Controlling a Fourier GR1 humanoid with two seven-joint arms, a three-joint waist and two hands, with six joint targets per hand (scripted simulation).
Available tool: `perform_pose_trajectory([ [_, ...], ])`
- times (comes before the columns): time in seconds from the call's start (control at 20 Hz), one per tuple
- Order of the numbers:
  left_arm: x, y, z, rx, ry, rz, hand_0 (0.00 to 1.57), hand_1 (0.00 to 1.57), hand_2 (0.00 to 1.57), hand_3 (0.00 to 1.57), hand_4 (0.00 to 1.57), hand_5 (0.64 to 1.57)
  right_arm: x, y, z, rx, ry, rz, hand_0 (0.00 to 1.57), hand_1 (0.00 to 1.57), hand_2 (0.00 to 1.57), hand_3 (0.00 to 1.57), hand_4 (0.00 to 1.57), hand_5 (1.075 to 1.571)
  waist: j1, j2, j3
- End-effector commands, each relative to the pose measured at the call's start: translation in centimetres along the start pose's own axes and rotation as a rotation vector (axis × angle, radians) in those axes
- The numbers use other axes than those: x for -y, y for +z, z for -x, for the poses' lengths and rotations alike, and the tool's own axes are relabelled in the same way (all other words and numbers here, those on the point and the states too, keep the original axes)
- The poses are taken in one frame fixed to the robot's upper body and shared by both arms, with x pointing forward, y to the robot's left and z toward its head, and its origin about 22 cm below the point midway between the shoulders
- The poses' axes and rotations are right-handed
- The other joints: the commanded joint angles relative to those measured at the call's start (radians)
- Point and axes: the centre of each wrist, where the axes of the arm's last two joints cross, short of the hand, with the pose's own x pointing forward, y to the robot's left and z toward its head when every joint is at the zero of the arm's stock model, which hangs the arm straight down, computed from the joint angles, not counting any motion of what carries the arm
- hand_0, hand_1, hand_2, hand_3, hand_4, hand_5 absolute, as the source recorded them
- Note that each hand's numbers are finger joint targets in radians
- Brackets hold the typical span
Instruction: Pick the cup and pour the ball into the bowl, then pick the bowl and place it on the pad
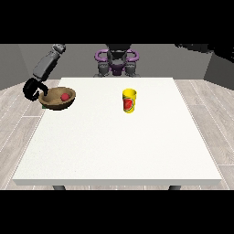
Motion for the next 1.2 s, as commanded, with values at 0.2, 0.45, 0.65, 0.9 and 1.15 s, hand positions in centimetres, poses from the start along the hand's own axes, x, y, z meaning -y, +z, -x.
perform_pose_trajectory([
  [0.2,-0.9,1.0,-2.5,0.017,0.009,-0.025,0.00,0.00,0.00,0.00,0.69,1.556,3.4,0.2,-1.0,0.052,0.030,-0.003,1.57,1.57,1.57,0.00,0.99,1.570,-0.007,0.031,-0.0002],
  [0.45,-1.5,1.0,-1.3,0.013,0.022,-0.022,0.00,0.00,0.00,0.00,0.70,1.556,1.5,-0.4,-0.6,0.024,0.056,-0.016,1.57,1.57,1.57,0.46,0.98,1.567,-0.013,0.020,-0.0023],
  [0.65,-1.0,1.6,-0.6,-0.068,0.016,-0.005,0.00,0.00,0.00,0.00,0.68,1.554,-0.1,1.1,3.4,-0.125,0.085,-0.072,1.57,1.57,1.57,0.88,1.00,1.564,-0.014,-0.083,-0.0022],
  [0.9,-2.7,1.8,0.3,-0.175,-0.010,-0.023,0.00,0.00,0.00,0.00,0.67,1.554,-0.4,0.6,2.6,-0.203,0.120,-0.092,1.57,1.57,1.57,1.37,0.97,1.562,-0.027,-0.162,-0.0030],
  [1.15,-2.6,1.7,0.0,-0.132,-0.003,-0.029,0.00,0.00,0.00,0.00,0.65,1.538,2.0,-0.1,0.3,-0.230,-0.011,0.051,1.34,1.34,1.57,1.06,0.00,1.571,-0.021,-0.126,-0.0020],
])
